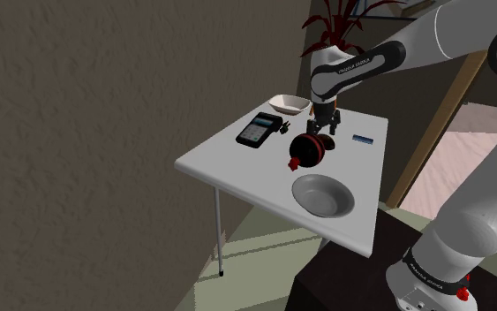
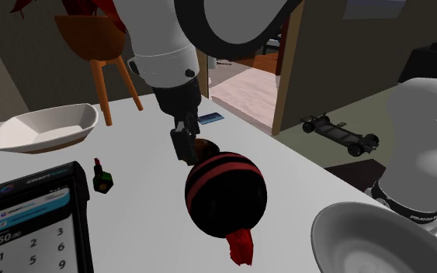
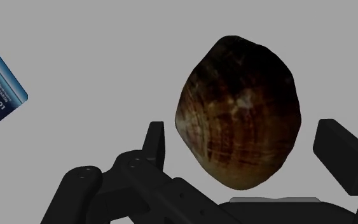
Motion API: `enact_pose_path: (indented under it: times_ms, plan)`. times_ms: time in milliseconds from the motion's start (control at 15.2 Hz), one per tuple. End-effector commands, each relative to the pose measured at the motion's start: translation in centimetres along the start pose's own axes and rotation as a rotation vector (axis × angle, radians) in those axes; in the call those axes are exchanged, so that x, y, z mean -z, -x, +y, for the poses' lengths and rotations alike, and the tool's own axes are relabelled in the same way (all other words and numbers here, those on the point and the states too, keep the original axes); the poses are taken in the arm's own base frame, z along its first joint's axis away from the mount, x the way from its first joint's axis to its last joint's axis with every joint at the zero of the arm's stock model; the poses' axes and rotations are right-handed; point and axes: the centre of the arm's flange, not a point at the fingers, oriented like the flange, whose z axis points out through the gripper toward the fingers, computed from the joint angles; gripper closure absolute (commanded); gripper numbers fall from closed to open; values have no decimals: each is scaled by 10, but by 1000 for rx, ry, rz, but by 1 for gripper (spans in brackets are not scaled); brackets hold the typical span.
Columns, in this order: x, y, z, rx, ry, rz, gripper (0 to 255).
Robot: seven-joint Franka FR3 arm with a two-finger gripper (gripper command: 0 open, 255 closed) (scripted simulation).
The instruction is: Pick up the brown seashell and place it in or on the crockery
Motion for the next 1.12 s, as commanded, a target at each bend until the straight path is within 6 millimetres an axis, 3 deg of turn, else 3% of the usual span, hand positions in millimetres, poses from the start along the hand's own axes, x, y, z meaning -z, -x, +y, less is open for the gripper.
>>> enact_pose_path:
  times_ms: [0, 66, 660, 1056]
  plan:
    - [0, 0, 0, 0, 0, 0, 0]
    - [0, 0, 0, 0, 0, 0, 255]
    - [0, 0, 0, 0, 0, 0, 255]
    - [31, 4, 6, 0, 0, 0, 255]
